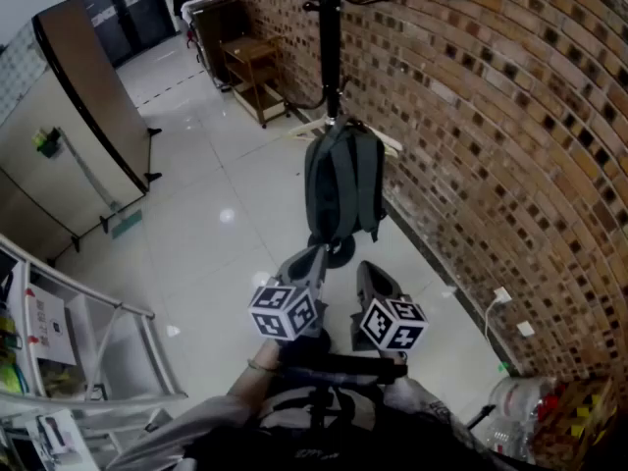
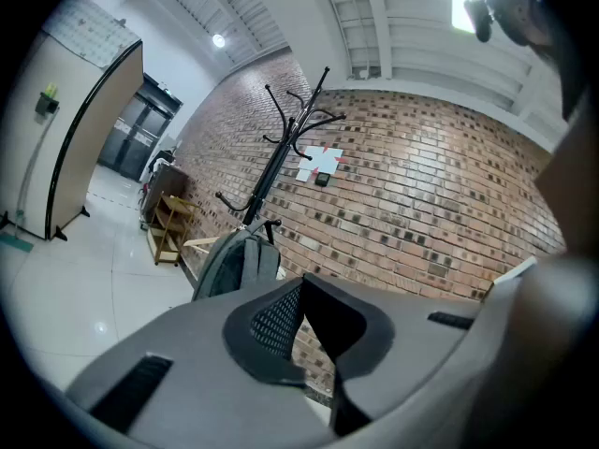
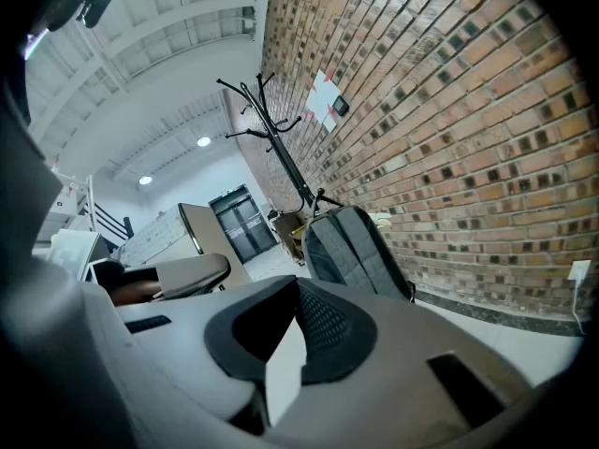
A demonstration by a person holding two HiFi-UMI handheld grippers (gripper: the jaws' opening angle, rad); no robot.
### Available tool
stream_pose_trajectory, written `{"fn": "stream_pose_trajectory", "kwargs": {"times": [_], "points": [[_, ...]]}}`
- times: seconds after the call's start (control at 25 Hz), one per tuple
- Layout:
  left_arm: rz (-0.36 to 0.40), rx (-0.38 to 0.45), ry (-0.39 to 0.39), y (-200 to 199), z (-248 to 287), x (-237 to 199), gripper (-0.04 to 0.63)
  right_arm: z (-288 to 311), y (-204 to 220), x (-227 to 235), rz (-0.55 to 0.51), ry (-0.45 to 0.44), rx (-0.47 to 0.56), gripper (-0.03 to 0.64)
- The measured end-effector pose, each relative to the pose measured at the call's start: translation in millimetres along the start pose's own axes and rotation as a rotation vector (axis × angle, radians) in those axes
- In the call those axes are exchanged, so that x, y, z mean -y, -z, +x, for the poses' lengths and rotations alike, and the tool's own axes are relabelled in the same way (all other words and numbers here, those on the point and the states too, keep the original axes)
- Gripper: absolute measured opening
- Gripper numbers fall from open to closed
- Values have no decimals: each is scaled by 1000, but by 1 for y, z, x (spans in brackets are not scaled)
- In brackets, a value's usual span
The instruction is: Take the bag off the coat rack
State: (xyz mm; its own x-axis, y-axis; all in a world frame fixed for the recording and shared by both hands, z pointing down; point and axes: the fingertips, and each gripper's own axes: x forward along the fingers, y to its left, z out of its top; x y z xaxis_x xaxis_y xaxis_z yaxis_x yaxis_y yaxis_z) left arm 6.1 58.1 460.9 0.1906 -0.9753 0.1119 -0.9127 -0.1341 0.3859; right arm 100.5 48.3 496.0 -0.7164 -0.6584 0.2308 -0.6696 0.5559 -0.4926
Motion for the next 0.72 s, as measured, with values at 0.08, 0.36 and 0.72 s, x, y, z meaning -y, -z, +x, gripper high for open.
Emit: {"fn": "stream_pose_trajectory", "kwargs": {"times": [0.08,0.36,0.72], "points": [[-10,-5,-3,1,3,-9,8,6,1,-2,-7,-2,-6,-10],[-14,7,-23,-14,41,-42,8,42,-16,14,-4,33,-2,-10],[-37,9,75,-79,122,-101,8,120,-45,34,28,132,21,-9]]}}
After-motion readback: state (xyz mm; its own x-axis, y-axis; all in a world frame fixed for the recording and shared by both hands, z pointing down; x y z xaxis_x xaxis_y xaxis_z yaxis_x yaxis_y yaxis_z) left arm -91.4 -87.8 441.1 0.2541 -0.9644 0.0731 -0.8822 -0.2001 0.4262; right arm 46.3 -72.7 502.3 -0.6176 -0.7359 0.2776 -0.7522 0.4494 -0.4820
